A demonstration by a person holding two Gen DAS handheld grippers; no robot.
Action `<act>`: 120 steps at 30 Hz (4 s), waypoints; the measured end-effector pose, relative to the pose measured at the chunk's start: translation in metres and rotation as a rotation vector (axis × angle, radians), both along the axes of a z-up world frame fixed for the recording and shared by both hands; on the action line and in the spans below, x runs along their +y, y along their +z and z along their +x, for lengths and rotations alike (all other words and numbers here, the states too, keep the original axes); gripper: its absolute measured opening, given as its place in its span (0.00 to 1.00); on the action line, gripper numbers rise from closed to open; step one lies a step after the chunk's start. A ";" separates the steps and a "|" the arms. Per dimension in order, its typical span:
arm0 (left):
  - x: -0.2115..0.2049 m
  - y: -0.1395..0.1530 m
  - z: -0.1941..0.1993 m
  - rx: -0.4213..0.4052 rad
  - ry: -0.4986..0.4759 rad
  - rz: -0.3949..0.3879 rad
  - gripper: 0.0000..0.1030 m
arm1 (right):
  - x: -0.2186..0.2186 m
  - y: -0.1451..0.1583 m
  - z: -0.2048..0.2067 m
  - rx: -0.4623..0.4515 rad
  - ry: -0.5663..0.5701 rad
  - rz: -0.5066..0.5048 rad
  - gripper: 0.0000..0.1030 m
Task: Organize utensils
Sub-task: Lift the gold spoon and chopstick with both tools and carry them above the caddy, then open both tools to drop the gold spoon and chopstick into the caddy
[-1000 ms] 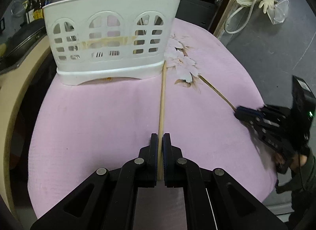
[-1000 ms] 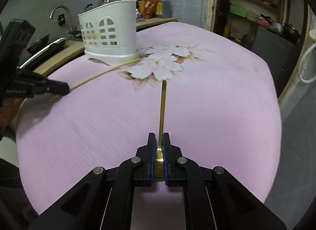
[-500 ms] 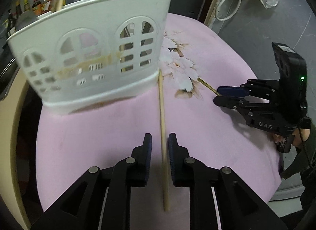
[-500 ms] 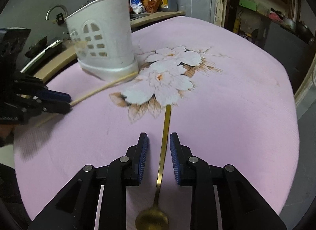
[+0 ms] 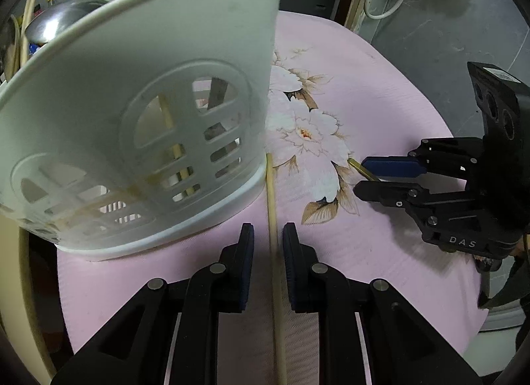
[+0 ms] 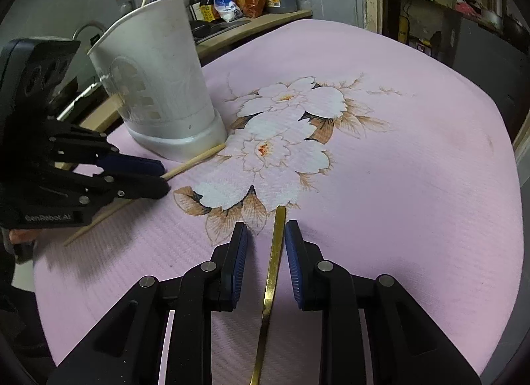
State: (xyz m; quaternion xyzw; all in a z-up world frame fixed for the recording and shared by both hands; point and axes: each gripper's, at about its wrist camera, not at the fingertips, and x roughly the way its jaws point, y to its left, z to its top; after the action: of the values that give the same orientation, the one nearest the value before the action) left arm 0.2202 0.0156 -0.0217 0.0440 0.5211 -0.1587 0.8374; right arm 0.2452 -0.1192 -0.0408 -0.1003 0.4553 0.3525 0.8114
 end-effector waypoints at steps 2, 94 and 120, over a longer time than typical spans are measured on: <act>-0.001 0.000 0.000 0.001 0.001 -0.012 0.03 | -0.003 0.000 -0.002 -0.003 -0.001 -0.004 0.19; 0.165 0.111 -0.012 -1.146 0.556 -0.332 0.03 | 0.086 0.141 -0.023 -0.751 0.010 0.580 0.04; 0.150 0.079 -0.031 -0.978 0.491 -0.277 0.03 | 0.090 0.112 -0.023 -0.666 0.015 0.498 0.07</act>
State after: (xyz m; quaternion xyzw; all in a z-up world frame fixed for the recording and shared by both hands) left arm 0.1890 0.1658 0.0576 -0.1206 0.0415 0.0128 0.9918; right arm 0.2222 -0.0296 0.0715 -0.0128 0.0681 0.4062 0.9112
